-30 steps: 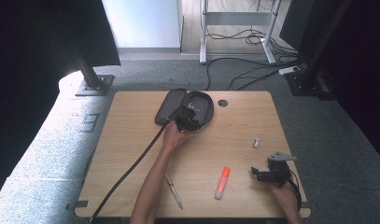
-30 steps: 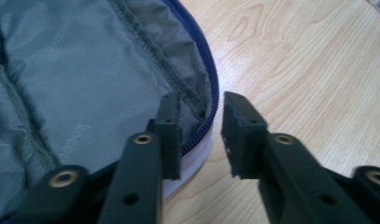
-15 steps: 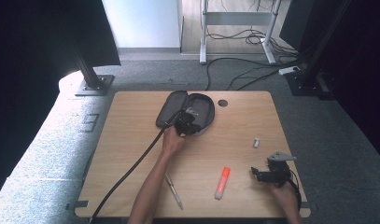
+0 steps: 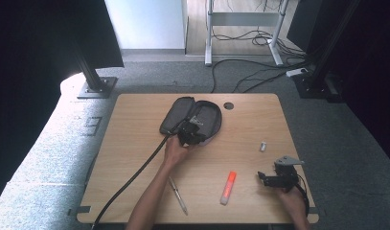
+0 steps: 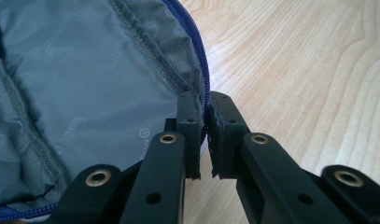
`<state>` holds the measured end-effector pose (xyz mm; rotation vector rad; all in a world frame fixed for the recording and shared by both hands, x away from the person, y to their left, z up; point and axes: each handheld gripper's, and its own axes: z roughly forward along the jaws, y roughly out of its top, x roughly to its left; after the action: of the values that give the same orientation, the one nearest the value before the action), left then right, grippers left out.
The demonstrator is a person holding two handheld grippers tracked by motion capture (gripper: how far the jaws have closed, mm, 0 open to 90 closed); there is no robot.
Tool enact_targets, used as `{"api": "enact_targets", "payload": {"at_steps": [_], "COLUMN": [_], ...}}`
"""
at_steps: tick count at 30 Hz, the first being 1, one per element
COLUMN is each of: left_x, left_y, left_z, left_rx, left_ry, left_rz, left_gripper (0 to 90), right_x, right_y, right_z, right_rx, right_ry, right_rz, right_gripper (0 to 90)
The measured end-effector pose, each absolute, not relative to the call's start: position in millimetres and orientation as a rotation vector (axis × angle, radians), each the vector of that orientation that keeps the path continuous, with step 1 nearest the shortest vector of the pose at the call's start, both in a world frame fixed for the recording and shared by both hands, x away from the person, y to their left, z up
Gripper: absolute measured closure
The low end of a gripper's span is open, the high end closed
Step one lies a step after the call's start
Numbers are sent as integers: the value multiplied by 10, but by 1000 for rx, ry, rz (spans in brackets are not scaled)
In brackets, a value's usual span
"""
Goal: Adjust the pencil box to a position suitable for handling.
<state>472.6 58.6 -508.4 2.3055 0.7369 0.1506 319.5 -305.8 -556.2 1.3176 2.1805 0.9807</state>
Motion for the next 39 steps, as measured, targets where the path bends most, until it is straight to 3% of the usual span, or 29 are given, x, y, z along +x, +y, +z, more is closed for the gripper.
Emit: {"api": "enact_targets", "payload": {"at_steps": [39], "left_x": [3956], "left_y": [423], "left_z": [-5077], "left_rx": [2337], "left_ry": [637], "left_rz": [81], "left_gripper": [827], "right_x": [3195], "right_y": [-3058], "right_z": [-5561], "right_rx": [1317], "right_ry": [2181], "right_rz": [980], "right_gripper": [135]}}
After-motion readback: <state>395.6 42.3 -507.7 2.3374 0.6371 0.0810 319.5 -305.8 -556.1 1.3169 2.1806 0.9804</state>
